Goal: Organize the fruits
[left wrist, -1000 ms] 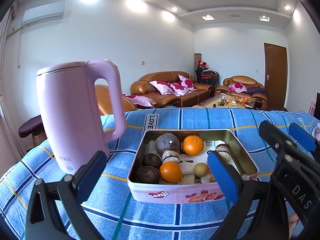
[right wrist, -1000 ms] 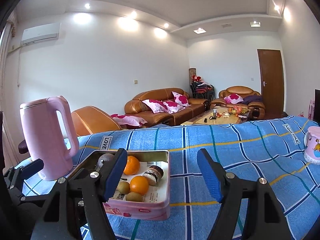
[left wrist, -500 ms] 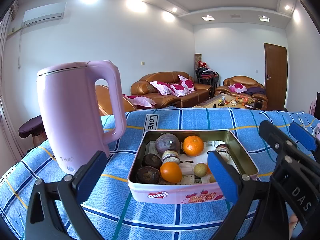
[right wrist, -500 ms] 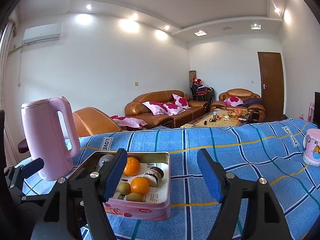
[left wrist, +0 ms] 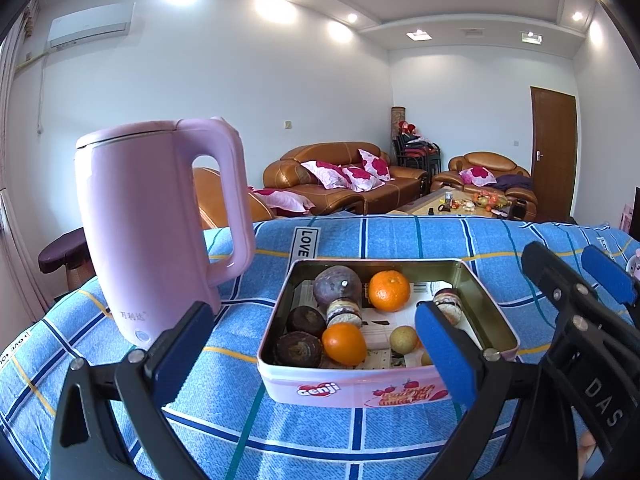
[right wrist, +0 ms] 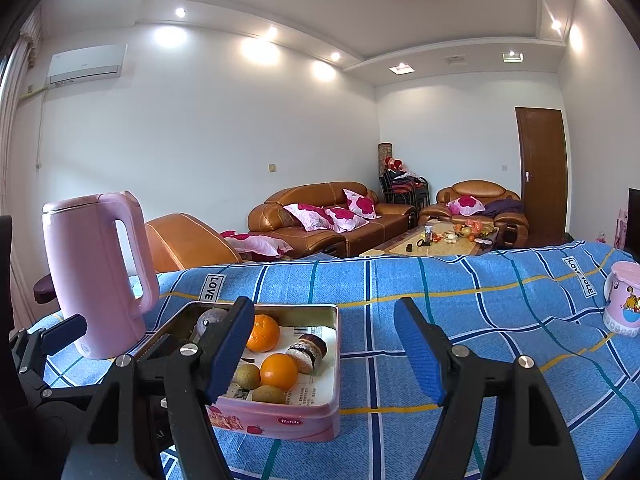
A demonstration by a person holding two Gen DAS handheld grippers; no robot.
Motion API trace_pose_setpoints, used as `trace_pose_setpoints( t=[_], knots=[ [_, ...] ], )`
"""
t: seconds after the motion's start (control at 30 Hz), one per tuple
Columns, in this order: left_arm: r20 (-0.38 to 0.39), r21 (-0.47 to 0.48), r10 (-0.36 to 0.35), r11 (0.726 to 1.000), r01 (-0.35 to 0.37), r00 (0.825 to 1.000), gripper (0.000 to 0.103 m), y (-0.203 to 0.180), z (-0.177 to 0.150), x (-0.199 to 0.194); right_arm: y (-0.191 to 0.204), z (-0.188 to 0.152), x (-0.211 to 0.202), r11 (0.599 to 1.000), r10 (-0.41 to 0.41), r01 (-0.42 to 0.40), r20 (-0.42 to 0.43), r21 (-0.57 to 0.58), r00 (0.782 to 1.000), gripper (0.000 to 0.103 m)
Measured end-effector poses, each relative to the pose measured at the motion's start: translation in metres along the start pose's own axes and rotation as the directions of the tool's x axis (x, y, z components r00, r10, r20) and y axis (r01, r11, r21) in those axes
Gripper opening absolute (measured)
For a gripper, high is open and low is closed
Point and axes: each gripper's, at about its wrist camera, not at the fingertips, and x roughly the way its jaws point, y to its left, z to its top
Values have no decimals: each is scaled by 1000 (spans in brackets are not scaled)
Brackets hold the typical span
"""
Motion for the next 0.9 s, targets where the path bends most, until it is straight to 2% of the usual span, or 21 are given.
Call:
trace_pose_setpoints(
  t=[0.9],
  knots=[
    [-21, -14, 10, 1000, -10, 1000, 103, 1, 0, 5, -3, 1, 0, 1000, -4, 4, -4, 6, 1000, 74]
  ],
)
